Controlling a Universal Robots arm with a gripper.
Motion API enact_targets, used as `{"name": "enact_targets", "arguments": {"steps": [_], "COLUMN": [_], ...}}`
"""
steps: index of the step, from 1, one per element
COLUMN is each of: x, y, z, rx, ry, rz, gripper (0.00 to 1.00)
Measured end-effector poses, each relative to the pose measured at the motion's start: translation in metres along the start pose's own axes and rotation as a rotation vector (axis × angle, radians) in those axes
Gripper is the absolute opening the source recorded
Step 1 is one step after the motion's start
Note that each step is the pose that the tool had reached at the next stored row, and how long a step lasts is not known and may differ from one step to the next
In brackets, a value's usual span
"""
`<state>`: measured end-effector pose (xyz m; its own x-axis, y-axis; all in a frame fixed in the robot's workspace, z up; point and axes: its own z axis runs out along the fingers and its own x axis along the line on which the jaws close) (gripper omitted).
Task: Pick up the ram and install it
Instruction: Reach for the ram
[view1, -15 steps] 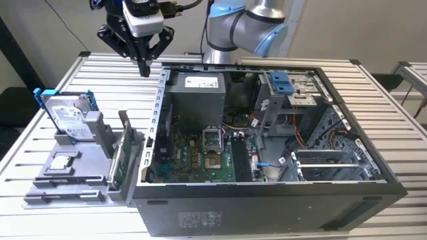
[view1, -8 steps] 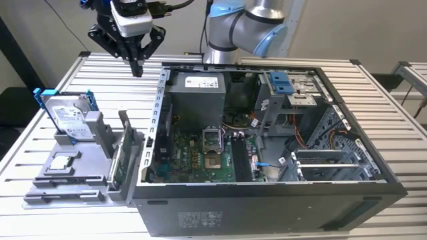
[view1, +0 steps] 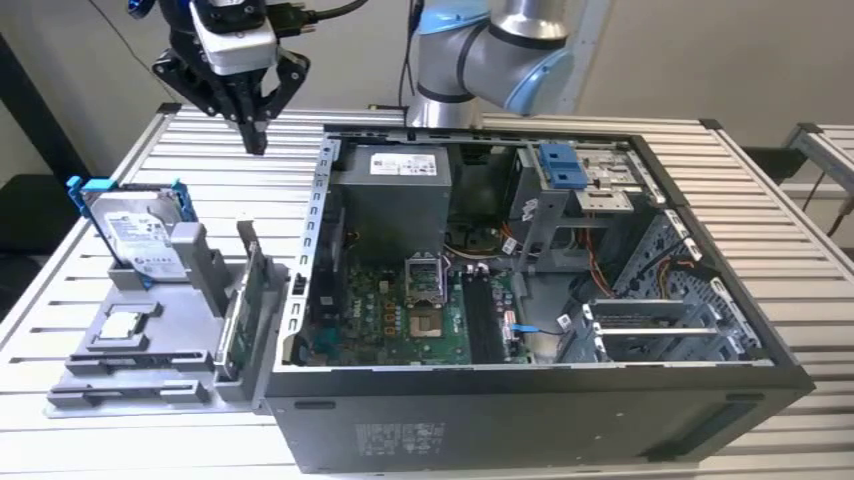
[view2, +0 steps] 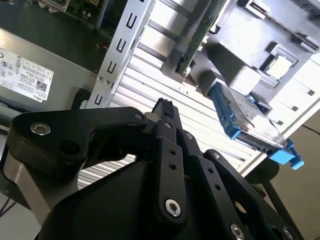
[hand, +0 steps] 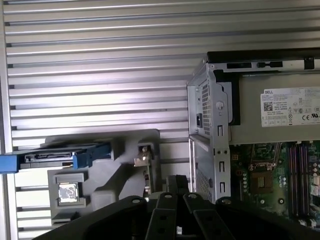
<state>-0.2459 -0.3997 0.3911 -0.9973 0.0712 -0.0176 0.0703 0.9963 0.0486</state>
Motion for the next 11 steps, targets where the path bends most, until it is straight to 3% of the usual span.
{"name": "enact_targets", "arguments": {"steps": [11], "x": [0.0247], "y": [-0.0023], "z": [0.0001], "rx": [0.0000], "ry": [0.0000], "rz": [0.000], "gripper": [0.11]}}
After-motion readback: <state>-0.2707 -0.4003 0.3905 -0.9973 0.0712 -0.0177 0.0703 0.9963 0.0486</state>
